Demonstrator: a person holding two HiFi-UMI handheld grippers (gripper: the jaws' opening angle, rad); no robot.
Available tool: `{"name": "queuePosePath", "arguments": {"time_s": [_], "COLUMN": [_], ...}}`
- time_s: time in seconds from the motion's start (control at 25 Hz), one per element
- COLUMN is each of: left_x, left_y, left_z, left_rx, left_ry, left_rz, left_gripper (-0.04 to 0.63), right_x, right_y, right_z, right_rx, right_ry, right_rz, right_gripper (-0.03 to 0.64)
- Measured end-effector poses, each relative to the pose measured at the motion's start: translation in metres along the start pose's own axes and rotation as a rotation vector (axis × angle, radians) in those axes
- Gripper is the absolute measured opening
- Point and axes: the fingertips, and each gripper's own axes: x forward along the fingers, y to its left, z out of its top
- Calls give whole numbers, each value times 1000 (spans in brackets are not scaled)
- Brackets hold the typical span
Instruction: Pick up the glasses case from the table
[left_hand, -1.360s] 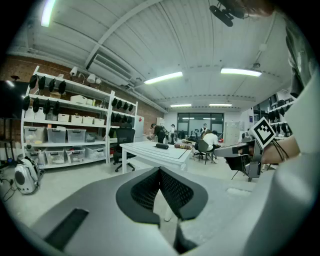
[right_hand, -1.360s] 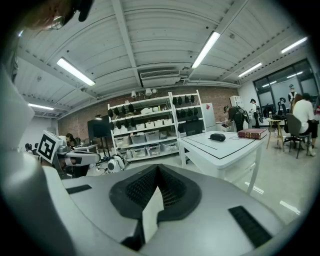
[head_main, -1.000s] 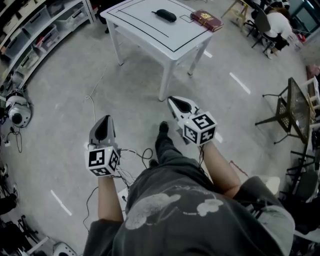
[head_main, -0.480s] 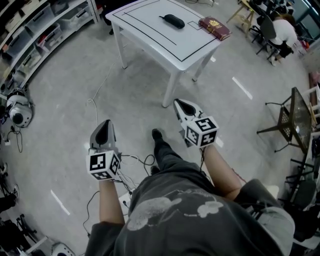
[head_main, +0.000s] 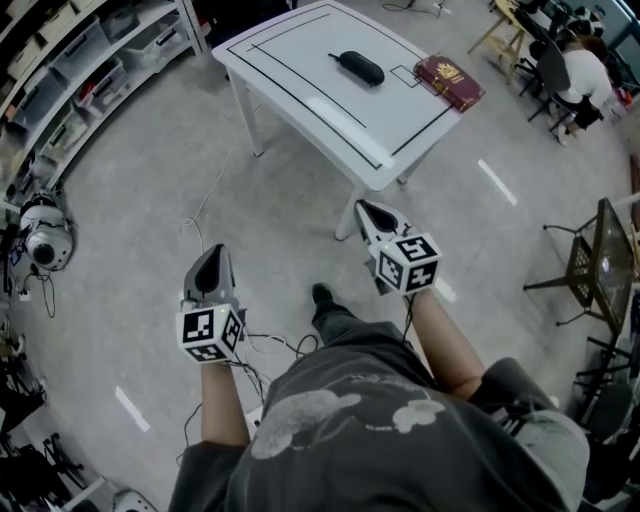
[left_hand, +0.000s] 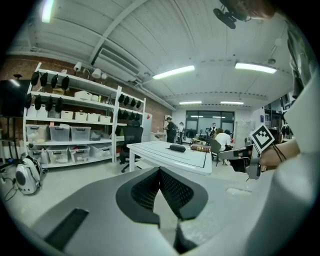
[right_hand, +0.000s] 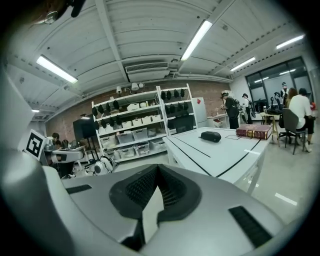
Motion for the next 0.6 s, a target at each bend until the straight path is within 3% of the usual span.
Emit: {"name": "queuePosePath", "arguments": {"time_s": [0.44, 0.6], "left_x": [114, 143], "left_y": [7, 0], "left_z": [44, 54], "left_rx": [21, 38], "left_ry": [-6, 10], "left_rz": [32, -8], "left_gripper": [2, 3], "right_x": [83, 96], "right_y": [-98, -118], "right_z": [59, 65], "right_rx": [27, 53], "right_ry": [-38, -41], "right_rz": [-12, -22], "right_gripper": [0, 0]}}
